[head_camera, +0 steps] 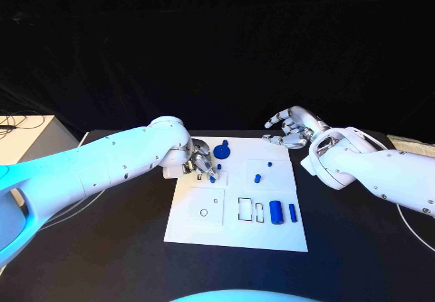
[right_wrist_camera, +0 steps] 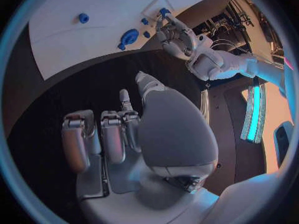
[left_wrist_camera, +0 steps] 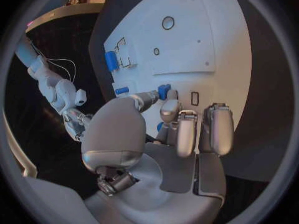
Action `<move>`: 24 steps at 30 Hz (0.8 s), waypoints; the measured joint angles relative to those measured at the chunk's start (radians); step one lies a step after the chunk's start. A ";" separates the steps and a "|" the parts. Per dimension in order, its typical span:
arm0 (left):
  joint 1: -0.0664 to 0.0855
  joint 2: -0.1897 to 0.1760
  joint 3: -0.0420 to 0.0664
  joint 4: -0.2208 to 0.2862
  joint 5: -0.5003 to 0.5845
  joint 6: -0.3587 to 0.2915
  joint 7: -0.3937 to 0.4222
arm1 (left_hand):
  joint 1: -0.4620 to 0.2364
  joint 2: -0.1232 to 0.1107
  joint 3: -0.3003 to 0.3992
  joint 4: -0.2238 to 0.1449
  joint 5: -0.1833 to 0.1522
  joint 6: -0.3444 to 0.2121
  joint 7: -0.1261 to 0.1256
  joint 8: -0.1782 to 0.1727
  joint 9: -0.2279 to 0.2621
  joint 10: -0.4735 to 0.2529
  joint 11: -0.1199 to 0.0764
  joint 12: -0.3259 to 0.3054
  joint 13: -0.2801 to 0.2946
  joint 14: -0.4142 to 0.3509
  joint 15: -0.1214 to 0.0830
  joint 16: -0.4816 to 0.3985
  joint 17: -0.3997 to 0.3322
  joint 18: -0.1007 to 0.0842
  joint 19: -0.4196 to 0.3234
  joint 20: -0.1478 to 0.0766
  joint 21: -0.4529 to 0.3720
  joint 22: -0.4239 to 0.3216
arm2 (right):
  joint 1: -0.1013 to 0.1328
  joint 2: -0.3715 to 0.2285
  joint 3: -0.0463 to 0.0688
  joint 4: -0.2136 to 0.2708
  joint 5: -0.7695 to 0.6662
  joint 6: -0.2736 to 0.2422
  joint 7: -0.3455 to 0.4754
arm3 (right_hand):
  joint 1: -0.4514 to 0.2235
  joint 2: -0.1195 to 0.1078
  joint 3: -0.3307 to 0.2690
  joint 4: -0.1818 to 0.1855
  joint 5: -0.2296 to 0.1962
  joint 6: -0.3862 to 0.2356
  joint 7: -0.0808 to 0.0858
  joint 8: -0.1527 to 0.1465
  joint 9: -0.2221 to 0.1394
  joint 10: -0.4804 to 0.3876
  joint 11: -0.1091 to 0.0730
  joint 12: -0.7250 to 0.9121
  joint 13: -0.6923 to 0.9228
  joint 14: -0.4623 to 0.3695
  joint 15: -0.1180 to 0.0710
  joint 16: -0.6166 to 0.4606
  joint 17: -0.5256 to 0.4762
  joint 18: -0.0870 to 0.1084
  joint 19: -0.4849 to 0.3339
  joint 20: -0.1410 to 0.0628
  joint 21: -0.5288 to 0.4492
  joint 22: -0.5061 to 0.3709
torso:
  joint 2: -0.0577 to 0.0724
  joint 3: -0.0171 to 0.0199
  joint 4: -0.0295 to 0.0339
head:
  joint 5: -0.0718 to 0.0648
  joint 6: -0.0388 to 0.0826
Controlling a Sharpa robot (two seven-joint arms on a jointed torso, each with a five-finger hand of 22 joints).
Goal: Assemble the parts on the task board
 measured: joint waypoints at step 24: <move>-0.002 -0.029 0.000 0.034 0.055 -0.027 0.001 | -0.041 -0.002 0.109 -0.043 0.135 0.000 -0.007 0.082 0.003 0.032 -0.022 -0.014 0.009 0.000 -0.014 0.002 0.000 0.000 0.013 -0.020 0.003 0.000 | -0.005 -0.001 0.000 -0.002 -0.002 0.002 -0.002 | 0.000 0.000 0.000 0.000 0.000 0.000 0.000 0.000 0.000 0.000 0.000 0.000 0.000 0.000 0.000 0.000 0.000 0.000 0.000 0.000 0.000 0.001 | 0.000 -0.0011 0.0003 | -0.001 0.002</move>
